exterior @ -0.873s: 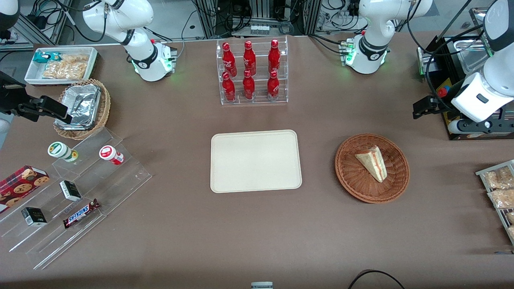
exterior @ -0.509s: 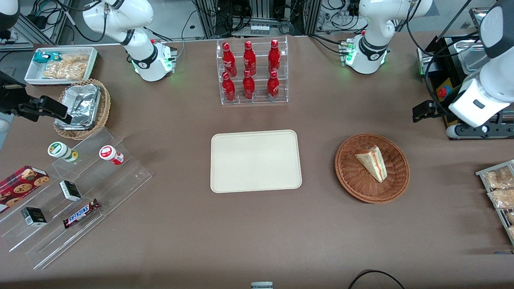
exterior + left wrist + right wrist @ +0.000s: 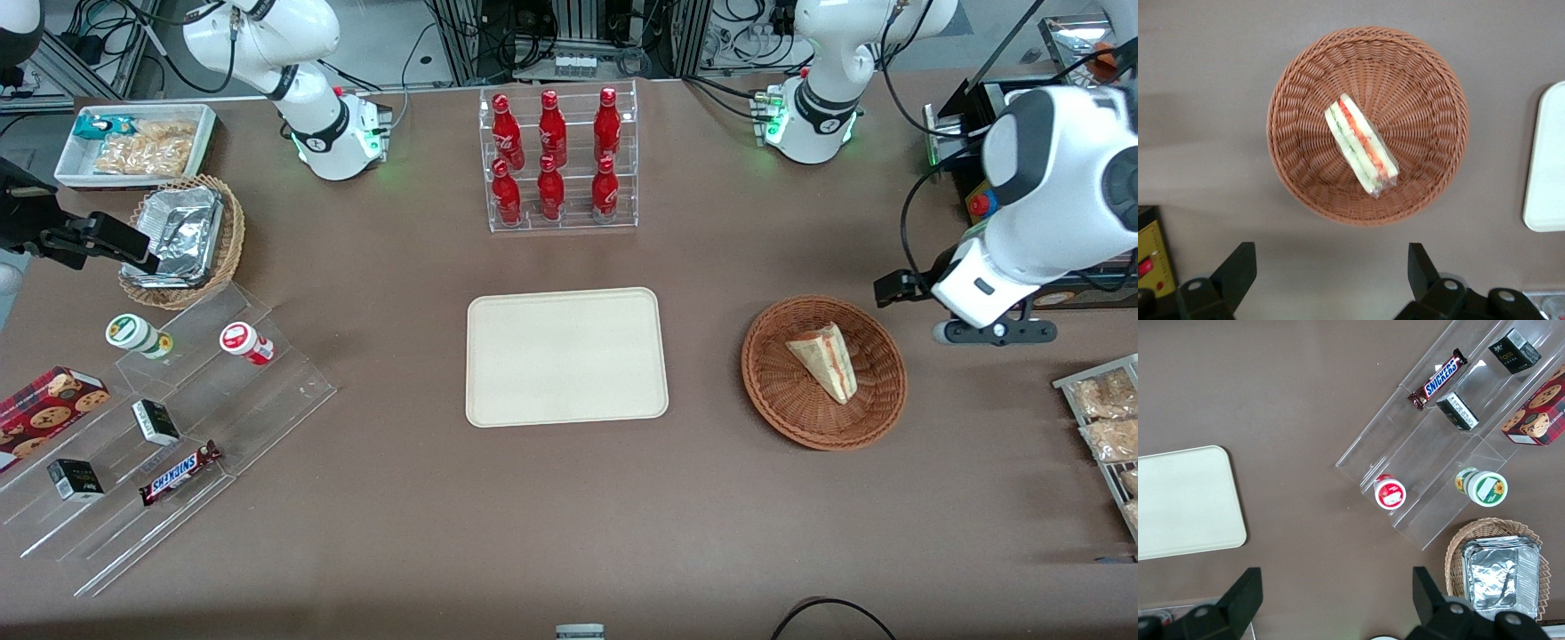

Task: Place sandwich from basket to tray
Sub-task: 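Move the left gripper toward the wicker basket holding the sandwich, then lower the left gripper over the wrapped sandwich and close on it, then lift the sandwich and carry it with the left gripper over the tray, then lower the sandwich onto the tray and open the left gripper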

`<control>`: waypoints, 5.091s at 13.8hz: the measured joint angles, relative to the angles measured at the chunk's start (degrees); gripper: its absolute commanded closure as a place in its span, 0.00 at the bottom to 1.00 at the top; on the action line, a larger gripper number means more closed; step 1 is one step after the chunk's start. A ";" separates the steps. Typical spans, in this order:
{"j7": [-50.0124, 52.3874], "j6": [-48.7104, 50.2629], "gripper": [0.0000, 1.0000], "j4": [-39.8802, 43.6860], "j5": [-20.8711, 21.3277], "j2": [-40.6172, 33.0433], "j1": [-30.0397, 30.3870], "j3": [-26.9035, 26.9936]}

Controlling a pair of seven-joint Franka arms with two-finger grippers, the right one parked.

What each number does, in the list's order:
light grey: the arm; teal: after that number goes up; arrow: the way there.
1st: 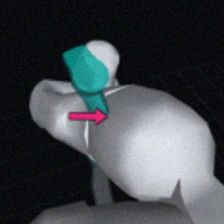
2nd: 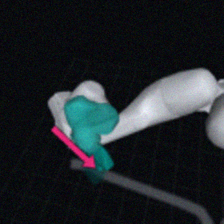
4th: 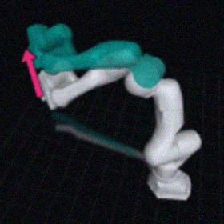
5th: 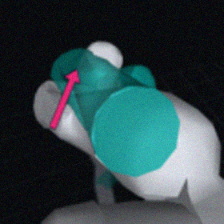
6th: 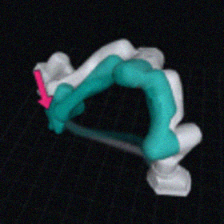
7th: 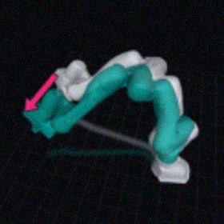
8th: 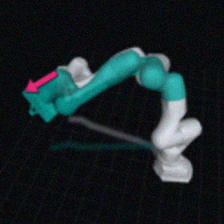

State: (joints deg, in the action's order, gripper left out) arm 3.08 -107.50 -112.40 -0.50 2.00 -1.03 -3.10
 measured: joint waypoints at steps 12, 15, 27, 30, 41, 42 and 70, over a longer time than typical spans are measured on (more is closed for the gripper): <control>19.61 -21.50 0.00 -16.53 0.00 0.87 -1.85 -0.76; 27.64 -23.79 0.00 -16.75 0.00 1.84 -2.89 -0.89; 42.25 -35.08 0.00 -18.77 0.00 8.80 -4.13 -0.88; 42.35 -36.68 0.34 -18.78 0.00 11.32 -4.09 -0.84; 42.23 -27.57 0.90 -15.20 0.03 8.98 -4.50 -0.96; 42.18 -25.76 0.90 -14.25 0.05 8.50 -5.17 -1.28; 55.62 -6.88 0.87 38.77 -0.01 45.08 -40.97 -3.53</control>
State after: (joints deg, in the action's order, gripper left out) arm 58.70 -114.38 -73.63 -0.51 47.08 -42.01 -6.63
